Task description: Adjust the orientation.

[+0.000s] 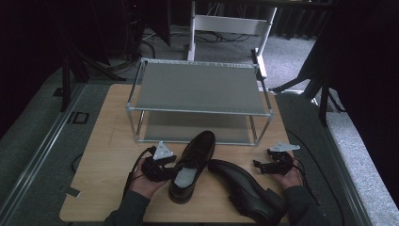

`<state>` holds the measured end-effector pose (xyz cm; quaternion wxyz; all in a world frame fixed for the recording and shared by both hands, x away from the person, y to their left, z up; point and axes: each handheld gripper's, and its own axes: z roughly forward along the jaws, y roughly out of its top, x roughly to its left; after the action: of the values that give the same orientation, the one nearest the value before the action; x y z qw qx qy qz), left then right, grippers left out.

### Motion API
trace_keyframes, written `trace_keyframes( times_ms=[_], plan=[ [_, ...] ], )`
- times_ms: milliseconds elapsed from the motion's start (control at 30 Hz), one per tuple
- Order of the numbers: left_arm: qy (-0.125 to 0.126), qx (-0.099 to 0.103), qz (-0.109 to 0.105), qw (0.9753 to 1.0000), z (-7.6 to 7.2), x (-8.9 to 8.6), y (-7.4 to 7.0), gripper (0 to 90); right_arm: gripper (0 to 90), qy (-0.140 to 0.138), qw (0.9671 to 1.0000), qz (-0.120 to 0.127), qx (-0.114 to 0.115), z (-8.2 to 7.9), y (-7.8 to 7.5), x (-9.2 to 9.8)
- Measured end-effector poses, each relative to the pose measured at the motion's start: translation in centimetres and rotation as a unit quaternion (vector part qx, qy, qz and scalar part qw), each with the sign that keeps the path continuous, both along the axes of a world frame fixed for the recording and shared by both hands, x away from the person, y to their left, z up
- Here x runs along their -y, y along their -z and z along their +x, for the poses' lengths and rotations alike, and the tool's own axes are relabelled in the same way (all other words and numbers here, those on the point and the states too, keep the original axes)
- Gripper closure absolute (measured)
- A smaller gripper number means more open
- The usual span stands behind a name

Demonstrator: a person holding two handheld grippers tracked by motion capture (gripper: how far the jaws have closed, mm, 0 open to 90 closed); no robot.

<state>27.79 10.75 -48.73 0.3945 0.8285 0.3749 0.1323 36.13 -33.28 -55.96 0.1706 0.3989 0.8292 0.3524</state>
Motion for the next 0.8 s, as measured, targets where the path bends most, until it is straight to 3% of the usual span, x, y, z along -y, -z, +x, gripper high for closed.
trace_keyframes(
  times_ms=[333,500,567,633,667,700,767,800],
  plan=[
    [0.008,0.006,0.004,0.9999,-0.3,0.0,0.1,53.5,14.3,0.003,1.0,0.0,0.0,0.0,0.0,0.0],
    [0.019,0.006,0.021,0.9996,0.2,1.0,0.4,55.5,14.3,0.003,1.0,0.001,0.0,0.0,0.0,0.0],
    [0.012,0.013,0.033,0.9993,0.5,1.6,0.5,57.1,14.3,0.003,1.0,0.001,0.0,0.0,0.0,0.0],
    [0.001,0.02,0.038,0.9991,0.6,1.8,0.5,59.1,14.3,0.003,1.0,0.0,0.0,0.0,0.0,0.0],
    [-0.004,0.022,0.03,0.9993,0.7,1.7,0.4,68.0,14.3,0.003,1.0,0.0,0.0,0.0,0.0,0.0],
    [-0.007,0.024,0.025,0.9994,0.7,1.6,0.2,70.2,14.3,0.003,1.0,0.0,0.0,0.0,0.0,0.0],
    [-0.007,0.032,0.029,0.999,0.6,1.6,0.2,74.5,14.3,0.003,1.0,0.001,0.0,0.0,0.0,0.0],
    [-0.015,0.046,0.036,0.9982,0.2,1.7,0.1,76.6,14.3,0.003,1.0,0.001,0.0,0.0,0.0,0.0]
  ],
)
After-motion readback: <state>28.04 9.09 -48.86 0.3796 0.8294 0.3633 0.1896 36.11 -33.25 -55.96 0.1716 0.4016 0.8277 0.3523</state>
